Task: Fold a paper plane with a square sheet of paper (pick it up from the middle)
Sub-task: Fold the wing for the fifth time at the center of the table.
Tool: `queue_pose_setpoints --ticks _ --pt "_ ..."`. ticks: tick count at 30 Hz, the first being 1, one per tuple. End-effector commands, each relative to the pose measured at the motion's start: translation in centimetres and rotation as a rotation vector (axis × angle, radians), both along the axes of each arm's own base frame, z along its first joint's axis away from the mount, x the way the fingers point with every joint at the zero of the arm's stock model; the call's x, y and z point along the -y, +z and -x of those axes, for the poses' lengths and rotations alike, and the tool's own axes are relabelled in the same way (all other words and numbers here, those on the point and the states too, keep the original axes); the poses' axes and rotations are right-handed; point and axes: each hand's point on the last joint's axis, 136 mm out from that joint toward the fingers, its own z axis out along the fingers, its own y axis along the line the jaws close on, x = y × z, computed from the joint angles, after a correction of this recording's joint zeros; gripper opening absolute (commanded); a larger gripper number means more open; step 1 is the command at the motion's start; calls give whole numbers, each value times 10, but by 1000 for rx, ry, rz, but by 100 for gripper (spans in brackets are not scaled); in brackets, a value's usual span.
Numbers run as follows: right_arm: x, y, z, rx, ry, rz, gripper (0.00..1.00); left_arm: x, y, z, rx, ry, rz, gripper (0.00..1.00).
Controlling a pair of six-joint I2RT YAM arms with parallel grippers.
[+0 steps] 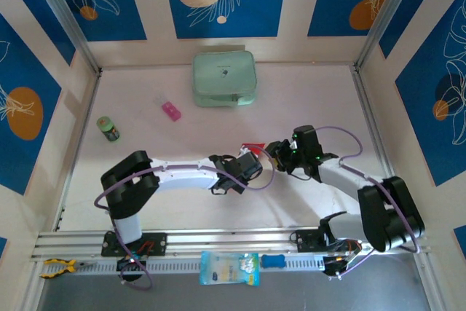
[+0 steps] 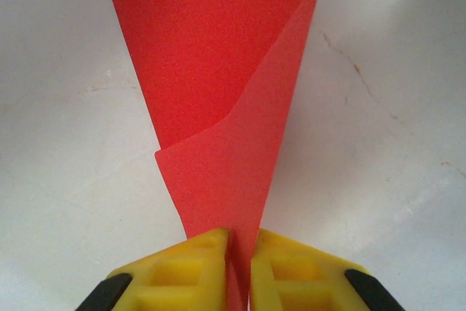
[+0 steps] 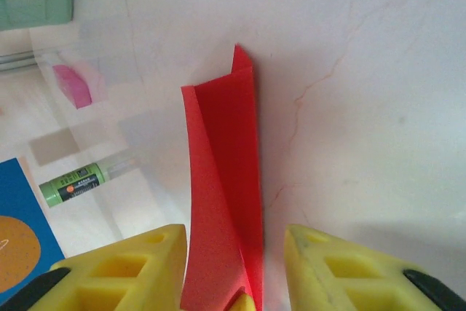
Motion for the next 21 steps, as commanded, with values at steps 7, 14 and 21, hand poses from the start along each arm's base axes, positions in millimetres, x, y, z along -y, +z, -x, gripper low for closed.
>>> queue_pose_setpoints --ticks 7,14,21 --pt "31 0 18 12 -32 67 44 5 -22 7 -57 26 33 13" --pt "34 -3 22 9 -39 53 44 8 -26 10 -75 35 65 11" --pt "31 -3 21 19 -19 43 44 12 -19 11 -109 23 151 11"
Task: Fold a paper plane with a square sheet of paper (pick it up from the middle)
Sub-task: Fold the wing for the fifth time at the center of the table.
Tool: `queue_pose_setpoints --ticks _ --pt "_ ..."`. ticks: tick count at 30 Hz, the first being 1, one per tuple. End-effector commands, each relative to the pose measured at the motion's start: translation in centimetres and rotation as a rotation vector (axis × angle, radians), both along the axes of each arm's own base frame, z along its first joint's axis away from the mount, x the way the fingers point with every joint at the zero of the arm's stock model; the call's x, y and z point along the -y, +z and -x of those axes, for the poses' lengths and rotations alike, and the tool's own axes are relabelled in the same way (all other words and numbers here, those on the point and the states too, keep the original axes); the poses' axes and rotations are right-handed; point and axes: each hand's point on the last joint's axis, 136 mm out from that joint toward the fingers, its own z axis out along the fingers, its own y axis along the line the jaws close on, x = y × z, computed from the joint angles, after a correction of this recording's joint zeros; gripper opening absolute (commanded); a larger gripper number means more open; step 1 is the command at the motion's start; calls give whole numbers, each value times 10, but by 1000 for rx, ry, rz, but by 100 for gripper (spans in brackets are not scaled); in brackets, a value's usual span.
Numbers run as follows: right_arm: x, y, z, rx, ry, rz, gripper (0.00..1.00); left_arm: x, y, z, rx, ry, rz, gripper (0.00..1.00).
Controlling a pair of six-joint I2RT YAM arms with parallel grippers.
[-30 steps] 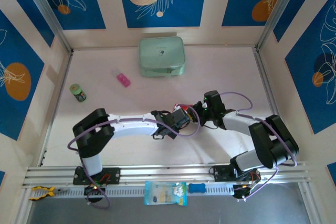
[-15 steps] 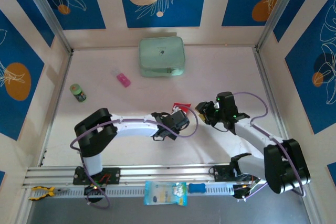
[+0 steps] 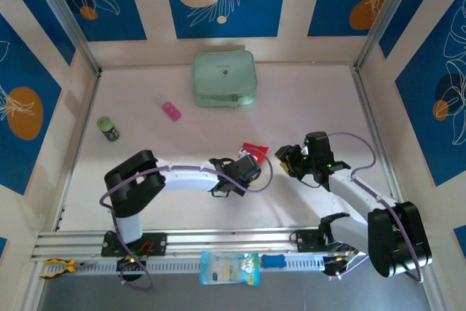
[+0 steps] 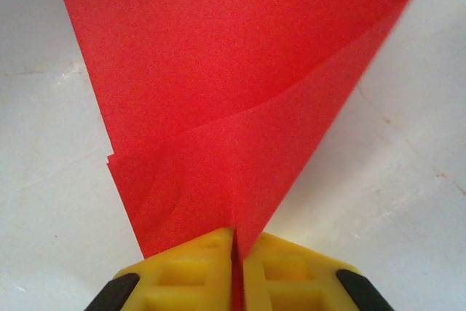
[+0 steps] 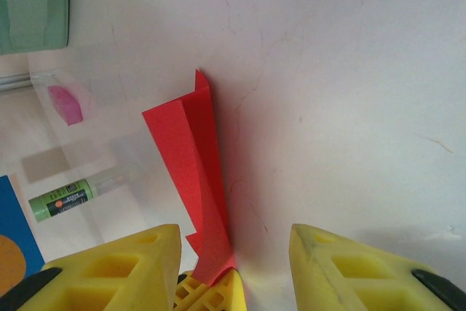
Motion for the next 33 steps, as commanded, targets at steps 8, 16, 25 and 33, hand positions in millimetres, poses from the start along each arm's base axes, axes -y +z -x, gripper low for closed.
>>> queue_pose_setpoints --ticks 8,16,25,33 --pt "-12 5 0 52 87 -41 43 11 8 8 -169 -24 242 10" --pt "-29 19 -4 180 194 -83 39 14 8 8 -299 -17 415 9" --pt "-48 15 3 215 330 -81 35 15 5 5 -426 7 553 9" --pt "-73 11 11 213 466 -114 30 14 6 2 -483 28 620 9"
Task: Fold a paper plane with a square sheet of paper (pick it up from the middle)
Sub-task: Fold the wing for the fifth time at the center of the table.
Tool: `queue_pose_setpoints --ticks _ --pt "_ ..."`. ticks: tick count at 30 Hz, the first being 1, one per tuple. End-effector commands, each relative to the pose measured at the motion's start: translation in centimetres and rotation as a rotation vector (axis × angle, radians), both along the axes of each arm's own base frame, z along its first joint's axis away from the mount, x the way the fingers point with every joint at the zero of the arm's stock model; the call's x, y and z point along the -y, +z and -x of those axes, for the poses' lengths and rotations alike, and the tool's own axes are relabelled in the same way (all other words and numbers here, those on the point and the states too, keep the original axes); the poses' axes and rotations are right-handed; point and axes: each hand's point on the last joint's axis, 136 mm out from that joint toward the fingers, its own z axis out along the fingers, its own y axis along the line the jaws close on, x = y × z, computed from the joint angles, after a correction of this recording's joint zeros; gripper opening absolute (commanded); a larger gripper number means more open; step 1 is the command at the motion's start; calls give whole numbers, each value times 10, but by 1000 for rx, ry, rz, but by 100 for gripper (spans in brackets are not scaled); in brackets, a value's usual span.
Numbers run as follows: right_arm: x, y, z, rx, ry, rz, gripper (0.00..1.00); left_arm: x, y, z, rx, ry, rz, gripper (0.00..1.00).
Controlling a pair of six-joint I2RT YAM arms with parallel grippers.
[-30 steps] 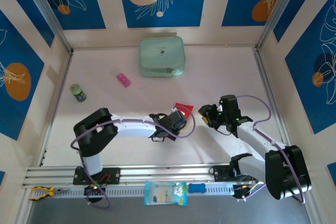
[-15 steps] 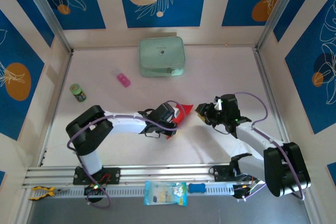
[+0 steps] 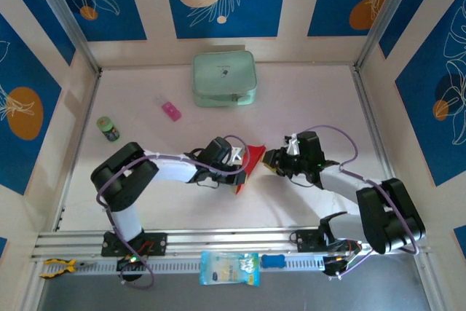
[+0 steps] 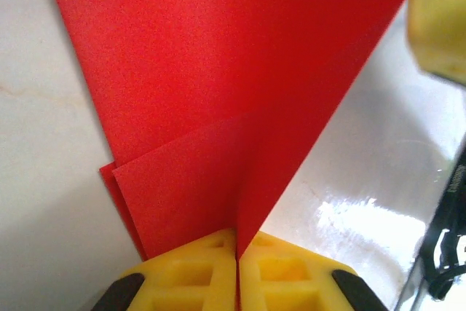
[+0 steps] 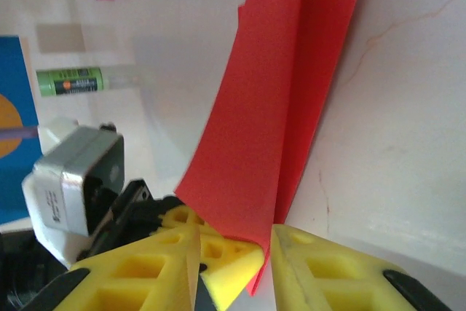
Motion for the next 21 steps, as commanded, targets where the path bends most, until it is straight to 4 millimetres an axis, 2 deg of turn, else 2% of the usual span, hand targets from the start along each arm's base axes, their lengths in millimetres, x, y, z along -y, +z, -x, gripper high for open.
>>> queue_pose_setpoints --ticks 1,11,21 --pt "-18 11 2 55 107 -32 29 2 -4 4 -62 -9 51 8" --pt "-42 3 4 46 204 -44 24 -1 -6 2 -107 12 107 8" --pt "-47 -5 0 24 215 -39 21 2 -5 0 -157 17 179 7"
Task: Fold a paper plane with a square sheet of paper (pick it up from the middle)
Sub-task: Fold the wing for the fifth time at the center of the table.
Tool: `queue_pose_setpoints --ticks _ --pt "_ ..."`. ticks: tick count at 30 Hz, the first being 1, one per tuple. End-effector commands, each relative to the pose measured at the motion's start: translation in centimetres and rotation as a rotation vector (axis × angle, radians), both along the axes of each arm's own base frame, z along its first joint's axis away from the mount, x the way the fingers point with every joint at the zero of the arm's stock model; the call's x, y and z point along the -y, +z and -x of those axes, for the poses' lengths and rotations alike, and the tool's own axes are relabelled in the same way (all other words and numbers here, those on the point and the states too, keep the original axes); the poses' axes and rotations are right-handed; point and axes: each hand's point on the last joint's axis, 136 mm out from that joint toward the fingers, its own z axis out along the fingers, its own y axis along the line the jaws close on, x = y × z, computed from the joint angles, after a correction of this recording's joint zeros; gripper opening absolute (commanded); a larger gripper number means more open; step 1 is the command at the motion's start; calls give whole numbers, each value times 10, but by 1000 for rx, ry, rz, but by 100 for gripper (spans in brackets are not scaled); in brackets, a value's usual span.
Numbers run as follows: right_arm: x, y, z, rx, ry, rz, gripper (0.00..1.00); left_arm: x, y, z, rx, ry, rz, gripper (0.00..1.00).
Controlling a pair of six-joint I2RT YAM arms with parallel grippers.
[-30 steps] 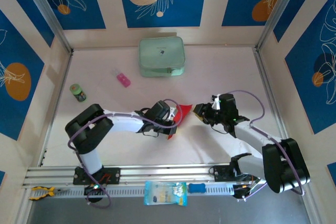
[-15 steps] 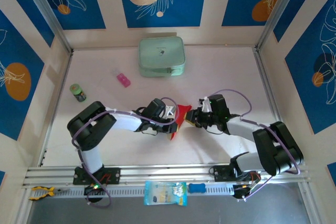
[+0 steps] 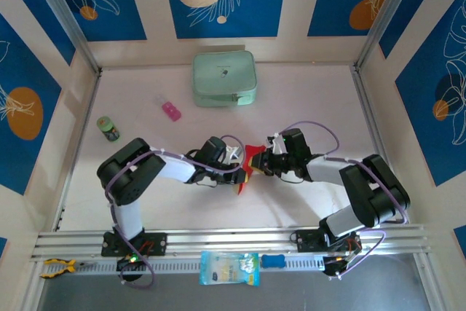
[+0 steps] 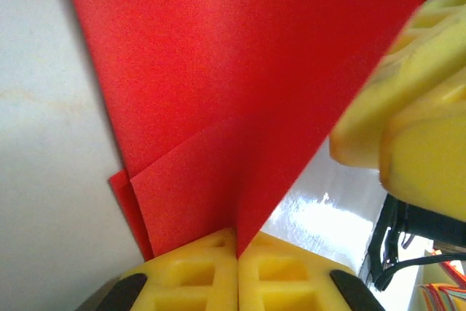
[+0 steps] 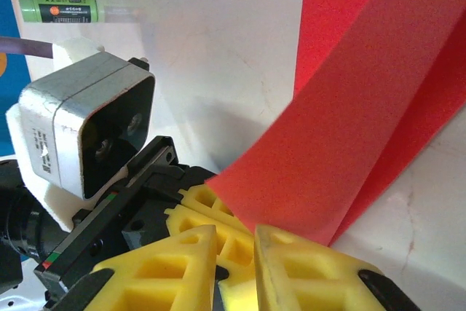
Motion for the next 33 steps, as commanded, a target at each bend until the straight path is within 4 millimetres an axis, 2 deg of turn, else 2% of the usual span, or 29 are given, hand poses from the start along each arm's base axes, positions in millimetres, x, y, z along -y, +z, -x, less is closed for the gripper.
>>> queue_pose_setpoints --ticks 1,9,23,33 --pt "-7 5 -3 22 34 -17 21 -2 -1 1 -42 2 49 7" --pt "-14 0 -11 6 53 -22 19 -4 2 0 -68 19 91 7" --pt "-13 -13 -23 -10 42 1 17 -9 -4 -2 -142 68 119 4" --pt "-12 -20 -24 -16 44 20 16 -7 -6 -5 -180 75 119 3"
